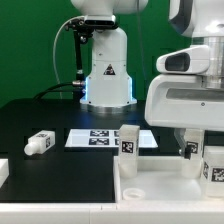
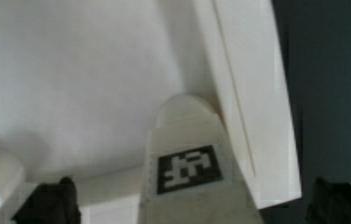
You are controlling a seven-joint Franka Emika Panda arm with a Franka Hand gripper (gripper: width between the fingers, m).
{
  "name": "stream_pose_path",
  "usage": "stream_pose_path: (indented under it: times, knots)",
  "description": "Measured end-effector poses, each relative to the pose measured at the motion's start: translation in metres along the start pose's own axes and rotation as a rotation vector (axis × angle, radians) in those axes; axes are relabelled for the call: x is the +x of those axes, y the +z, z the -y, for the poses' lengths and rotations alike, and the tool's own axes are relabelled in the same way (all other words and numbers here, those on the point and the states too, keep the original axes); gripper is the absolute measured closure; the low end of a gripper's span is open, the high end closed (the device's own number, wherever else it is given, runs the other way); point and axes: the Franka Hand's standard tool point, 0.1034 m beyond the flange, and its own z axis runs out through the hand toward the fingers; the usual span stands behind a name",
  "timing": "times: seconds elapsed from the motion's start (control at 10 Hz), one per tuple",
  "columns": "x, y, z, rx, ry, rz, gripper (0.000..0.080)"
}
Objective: Assemble square table
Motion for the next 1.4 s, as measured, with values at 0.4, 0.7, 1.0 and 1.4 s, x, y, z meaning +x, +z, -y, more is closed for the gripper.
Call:
stream_pose_path:
  times: [0.4,0.7,1.0,1.4]
  knots:
    - [0.0,0.0,0.0,0.002,0.205,0.002,0.0515]
    - [0.002,0.002,0.006,-0.023,0.628,0.011,0.0515]
    - [0.005,0.002,0.01,0.006,1.1,0.053,0.0515]
    - [0.007,0.004,0.013,0.035,1.458,0.051,0.0515]
